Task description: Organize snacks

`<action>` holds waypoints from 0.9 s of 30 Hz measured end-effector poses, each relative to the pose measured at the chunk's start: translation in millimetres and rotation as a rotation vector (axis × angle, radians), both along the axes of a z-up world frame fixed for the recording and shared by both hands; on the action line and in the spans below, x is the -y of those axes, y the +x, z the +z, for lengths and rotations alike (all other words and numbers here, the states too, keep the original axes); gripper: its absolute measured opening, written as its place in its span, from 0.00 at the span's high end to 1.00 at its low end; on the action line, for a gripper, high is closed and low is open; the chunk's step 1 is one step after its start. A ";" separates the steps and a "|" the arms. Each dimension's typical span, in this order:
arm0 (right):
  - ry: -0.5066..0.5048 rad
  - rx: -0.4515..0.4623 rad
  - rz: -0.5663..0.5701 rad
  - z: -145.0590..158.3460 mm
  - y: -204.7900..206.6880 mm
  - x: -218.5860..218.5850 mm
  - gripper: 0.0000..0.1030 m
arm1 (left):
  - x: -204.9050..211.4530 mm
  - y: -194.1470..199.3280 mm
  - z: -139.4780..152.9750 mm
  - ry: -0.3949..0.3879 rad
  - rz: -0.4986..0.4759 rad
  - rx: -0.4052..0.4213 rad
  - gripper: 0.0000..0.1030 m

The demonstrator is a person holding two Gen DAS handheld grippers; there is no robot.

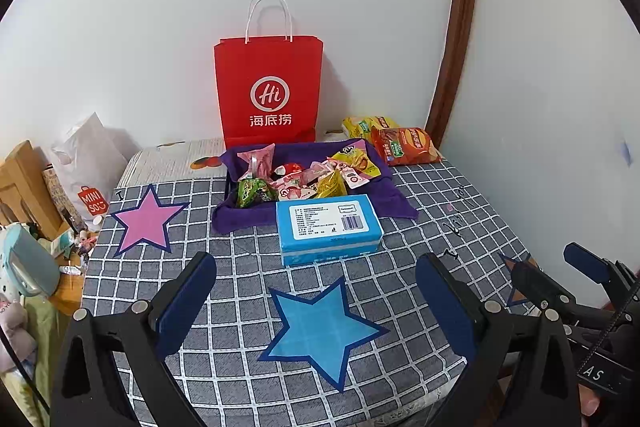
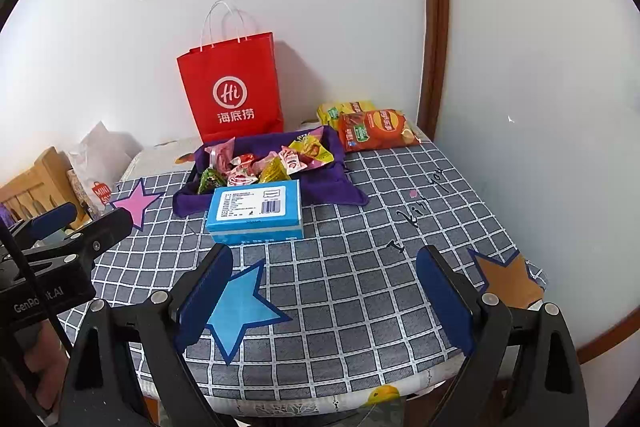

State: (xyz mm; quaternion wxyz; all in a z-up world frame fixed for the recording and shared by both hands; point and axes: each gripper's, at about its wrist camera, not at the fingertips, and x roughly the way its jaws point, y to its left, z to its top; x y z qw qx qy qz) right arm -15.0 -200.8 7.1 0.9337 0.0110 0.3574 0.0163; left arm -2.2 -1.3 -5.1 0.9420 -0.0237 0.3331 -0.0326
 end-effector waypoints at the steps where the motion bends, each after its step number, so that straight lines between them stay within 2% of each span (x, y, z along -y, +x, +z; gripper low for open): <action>1: 0.000 0.001 0.002 0.3 -0.2 -0.3 0.10 | -0.1 0.1 0.0 -0.001 0.000 0.000 0.02; 27: -0.006 0.009 0.009 2.4 -0.3 -2.5 0.10 | 1.2 1.3 -0.4 0.002 -0.006 0.004 0.02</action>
